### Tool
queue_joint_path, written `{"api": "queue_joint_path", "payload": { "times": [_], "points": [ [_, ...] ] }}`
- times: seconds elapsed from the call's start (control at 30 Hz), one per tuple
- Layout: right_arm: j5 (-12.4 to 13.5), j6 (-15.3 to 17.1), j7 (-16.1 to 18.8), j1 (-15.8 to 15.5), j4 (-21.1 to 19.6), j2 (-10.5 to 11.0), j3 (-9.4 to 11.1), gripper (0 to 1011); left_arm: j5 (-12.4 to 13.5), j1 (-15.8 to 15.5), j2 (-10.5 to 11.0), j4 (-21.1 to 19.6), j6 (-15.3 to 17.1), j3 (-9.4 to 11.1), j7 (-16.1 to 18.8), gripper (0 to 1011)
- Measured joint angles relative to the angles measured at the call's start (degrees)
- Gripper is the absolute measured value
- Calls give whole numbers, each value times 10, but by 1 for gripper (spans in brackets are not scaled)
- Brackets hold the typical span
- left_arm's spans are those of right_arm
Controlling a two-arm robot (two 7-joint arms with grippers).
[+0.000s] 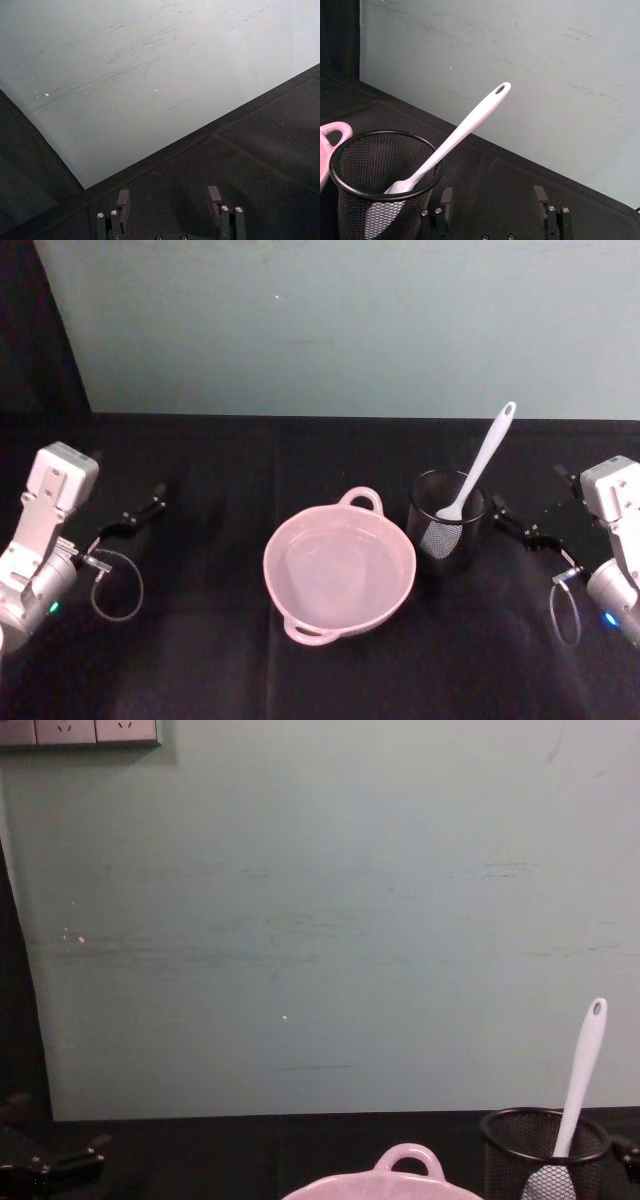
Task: Use the one hand to pick up the spoon and stir the clear water in the bowl.
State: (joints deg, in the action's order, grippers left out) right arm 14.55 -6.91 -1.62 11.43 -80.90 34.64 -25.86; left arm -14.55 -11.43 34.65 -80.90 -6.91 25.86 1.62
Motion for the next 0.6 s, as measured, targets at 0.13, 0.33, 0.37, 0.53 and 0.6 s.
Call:
{"api": "queue_joint_path", "payload": {
  "times": [0.13, 0.33, 0.37, 0.53, 0.6],
  "points": [
    [0, 0, 0, 0, 0, 0, 0, 1002, 0, 0, 0, 0, 0, 0, 0, 1005],
    [0, 0, 0, 0, 0, 0, 0, 1000, 0, 0, 0, 0, 0, 0, 0, 1005],
    [0, 0, 0, 0, 0, 0, 0, 1000, 0, 0, 0, 0, 0, 0, 0, 1005],
    [0, 0, 0, 0, 0, 0, 0, 1000, 0, 0, 0, 0, 0, 0, 0, 1005],
    [0, 0, 0, 0, 0, 0, 0, 1000, 0, 0, 0, 0, 0, 0, 0, 1005]
  ]
}}
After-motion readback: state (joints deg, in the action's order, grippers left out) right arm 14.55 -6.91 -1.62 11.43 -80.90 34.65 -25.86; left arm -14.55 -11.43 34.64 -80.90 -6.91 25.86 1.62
